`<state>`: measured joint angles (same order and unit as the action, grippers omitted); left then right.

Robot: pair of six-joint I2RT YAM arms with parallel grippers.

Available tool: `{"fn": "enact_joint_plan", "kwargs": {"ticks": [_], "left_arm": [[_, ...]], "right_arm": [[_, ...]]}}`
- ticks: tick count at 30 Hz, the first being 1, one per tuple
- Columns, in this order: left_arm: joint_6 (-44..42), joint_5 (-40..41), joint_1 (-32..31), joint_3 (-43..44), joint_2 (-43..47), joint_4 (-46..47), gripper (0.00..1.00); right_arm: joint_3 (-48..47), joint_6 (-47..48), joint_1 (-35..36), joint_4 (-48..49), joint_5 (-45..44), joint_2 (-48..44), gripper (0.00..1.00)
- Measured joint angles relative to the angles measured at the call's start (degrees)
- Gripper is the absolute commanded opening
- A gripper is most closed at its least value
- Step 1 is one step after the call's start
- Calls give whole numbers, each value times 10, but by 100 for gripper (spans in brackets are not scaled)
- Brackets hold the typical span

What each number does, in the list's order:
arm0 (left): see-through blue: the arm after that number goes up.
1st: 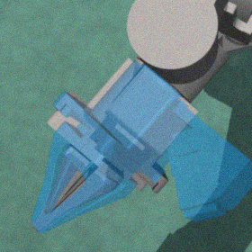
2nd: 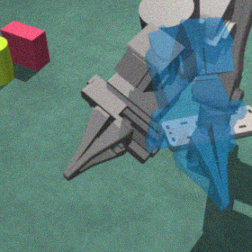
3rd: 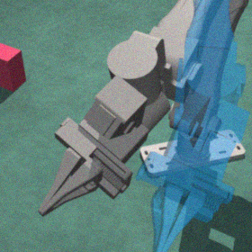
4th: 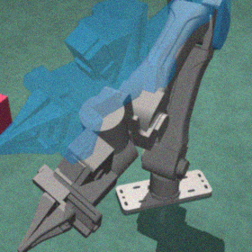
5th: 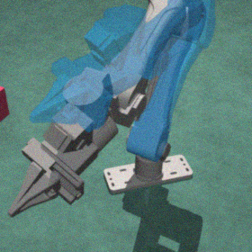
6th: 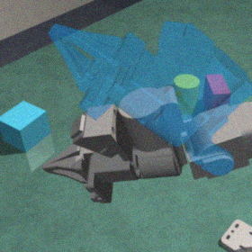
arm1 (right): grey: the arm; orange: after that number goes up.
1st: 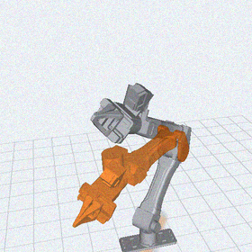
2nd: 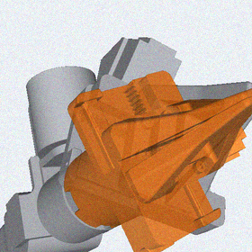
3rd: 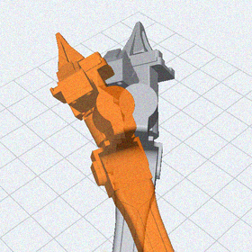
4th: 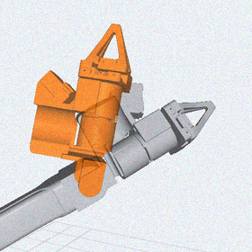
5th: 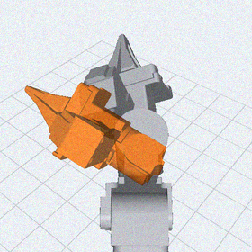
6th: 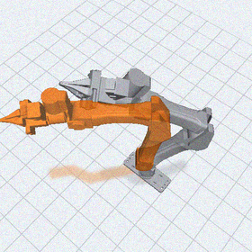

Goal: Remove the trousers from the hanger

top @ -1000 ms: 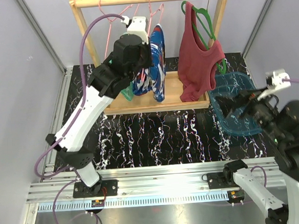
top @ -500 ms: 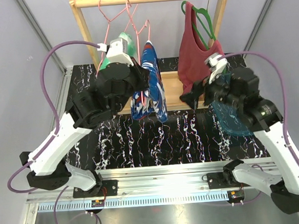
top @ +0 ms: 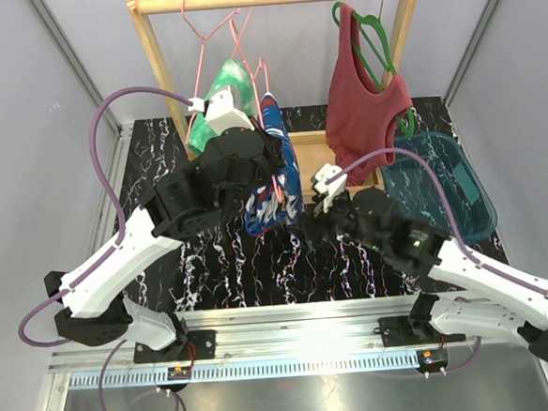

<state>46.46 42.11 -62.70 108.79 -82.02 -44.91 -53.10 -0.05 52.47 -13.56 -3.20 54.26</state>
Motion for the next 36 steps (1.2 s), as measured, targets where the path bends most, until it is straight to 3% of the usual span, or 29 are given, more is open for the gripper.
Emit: {"fn": "enact_joint_plan", "kwargs": {"ticks": [4, 12, 20, 36], "left_arm": [[11, 7, -2, 0, 0, 0, 0], [19, 8, -7, 2, 0, 1, 0], [31, 9, -9, 3, 0, 13, 0], [42, 10, -12, 3, 3, 30, 0]], "right_arm": [[52, 10, 38, 86, -65, 22, 99], [132, 45, 44, 251, -176, 37, 100], [218, 63, 47, 409, -196, 41, 99], [140, 91, 72, 453, -252, 105, 100]]}}
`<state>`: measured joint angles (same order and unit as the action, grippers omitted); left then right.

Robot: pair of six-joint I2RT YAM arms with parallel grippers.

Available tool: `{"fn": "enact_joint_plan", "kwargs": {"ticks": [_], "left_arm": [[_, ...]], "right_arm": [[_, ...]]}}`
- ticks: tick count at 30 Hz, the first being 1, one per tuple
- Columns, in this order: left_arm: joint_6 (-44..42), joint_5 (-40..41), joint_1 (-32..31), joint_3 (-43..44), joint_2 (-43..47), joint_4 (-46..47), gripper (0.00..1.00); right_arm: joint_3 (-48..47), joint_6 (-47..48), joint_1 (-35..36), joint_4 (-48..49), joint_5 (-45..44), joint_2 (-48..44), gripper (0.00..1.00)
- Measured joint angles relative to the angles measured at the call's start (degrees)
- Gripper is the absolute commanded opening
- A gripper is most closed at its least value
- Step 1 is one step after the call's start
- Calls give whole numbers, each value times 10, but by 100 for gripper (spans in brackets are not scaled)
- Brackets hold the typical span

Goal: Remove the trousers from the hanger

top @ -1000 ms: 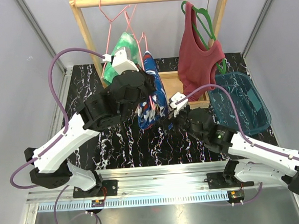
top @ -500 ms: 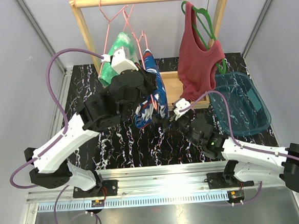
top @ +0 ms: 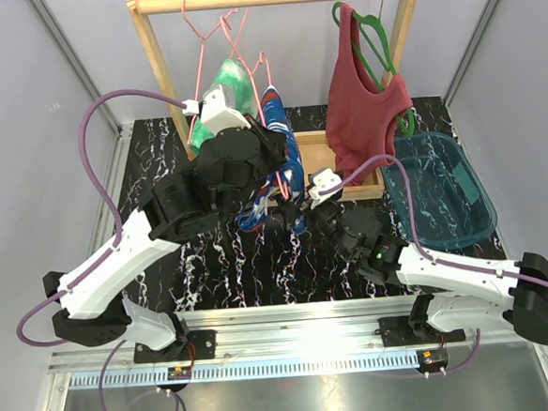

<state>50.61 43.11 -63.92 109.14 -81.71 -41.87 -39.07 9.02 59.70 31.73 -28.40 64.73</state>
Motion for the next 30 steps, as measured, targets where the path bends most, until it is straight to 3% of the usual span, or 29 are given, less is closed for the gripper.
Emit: {"fn": "enact_joint_plan", "kwargs": {"ticks": [11, 18, 30], "left_arm": [[-7, 3, 0, 3, 14, -1, 0], [-8, 3, -1, 14, 14, -1, 0], [2, 8, -1, 14, 14, 0, 0]], "right_arm": [[-82, -6, 0, -62, 22, -6, 99], [-24, -45, 1, -74, 24, -5, 99], [-14, -59, 13, -67, 21, 10, 100]]}}
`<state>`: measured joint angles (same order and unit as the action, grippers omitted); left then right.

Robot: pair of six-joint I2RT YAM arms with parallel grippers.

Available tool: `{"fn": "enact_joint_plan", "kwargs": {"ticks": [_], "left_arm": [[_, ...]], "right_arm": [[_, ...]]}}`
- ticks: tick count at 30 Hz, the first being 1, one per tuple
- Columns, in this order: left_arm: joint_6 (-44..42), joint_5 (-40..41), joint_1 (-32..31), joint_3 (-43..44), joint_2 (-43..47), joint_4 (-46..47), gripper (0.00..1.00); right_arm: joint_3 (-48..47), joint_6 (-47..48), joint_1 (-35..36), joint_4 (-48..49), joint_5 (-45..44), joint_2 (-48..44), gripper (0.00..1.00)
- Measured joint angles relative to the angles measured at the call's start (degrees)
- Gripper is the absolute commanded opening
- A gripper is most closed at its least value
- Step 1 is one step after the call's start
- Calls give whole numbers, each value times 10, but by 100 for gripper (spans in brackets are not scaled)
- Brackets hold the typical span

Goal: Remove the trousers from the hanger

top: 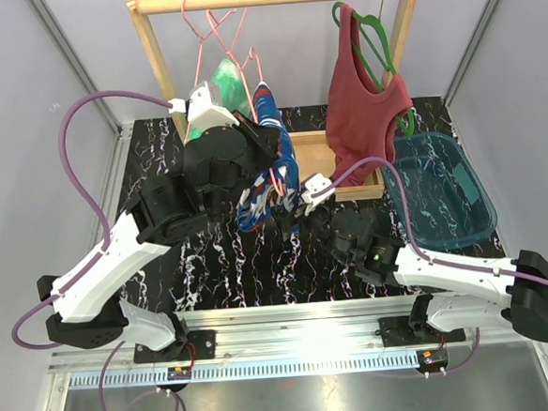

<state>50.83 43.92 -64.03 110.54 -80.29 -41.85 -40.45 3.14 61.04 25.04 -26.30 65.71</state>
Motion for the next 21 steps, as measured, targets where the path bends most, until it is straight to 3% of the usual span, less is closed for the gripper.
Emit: {"fn": "enact_joint_plan", "kwargs": {"ticks": [14, 21], "left_arm": [[33, 12, 0, -64, 30, 47, 0], [49, 13, 0, -94, 49, 55, 0]], "right_arm": [[30, 7, 25, 75, -13, 22, 100], [10, 73, 28, 102, -60, 23, 100]]}}
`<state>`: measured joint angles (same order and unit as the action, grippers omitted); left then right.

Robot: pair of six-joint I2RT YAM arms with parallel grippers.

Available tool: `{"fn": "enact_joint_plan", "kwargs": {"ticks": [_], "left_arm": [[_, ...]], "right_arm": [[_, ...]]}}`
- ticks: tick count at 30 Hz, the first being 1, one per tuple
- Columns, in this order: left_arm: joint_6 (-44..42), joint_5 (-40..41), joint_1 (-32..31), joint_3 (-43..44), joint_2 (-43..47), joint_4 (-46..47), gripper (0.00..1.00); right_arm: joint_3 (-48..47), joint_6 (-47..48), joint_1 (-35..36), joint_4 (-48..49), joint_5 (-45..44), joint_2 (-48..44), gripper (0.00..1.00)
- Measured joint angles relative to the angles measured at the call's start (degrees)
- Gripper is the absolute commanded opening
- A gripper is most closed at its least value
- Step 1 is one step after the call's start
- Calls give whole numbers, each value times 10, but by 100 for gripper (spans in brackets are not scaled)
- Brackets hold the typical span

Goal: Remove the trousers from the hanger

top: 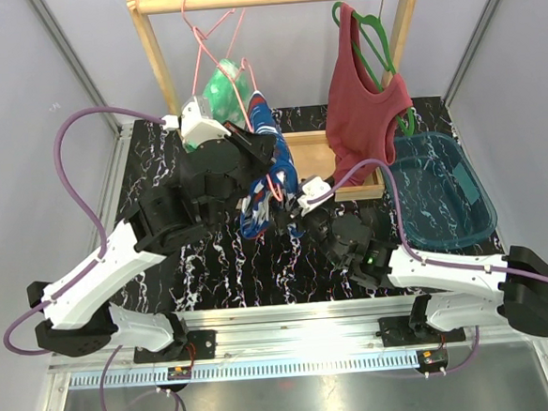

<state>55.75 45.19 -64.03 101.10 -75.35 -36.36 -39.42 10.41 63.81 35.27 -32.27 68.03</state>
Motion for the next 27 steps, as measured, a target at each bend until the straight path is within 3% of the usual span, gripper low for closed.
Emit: {"fn": "enact_joint_plan", "kwargs": {"ticks": [10, 21, 27], "left_arm": [[0, 1, 0, 4, 0, 0, 0], [2, 2, 0, 51, -10, -10, 0], [16, 1, 0, 50, -15, -13, 0]], "right_arm": [[-47, 113, 0, -18, -41, -1, 99], [-22, 43, 0, -48, 50, -17, 99], [-23, 25, 0, -15, 39, 5, 99]]}}
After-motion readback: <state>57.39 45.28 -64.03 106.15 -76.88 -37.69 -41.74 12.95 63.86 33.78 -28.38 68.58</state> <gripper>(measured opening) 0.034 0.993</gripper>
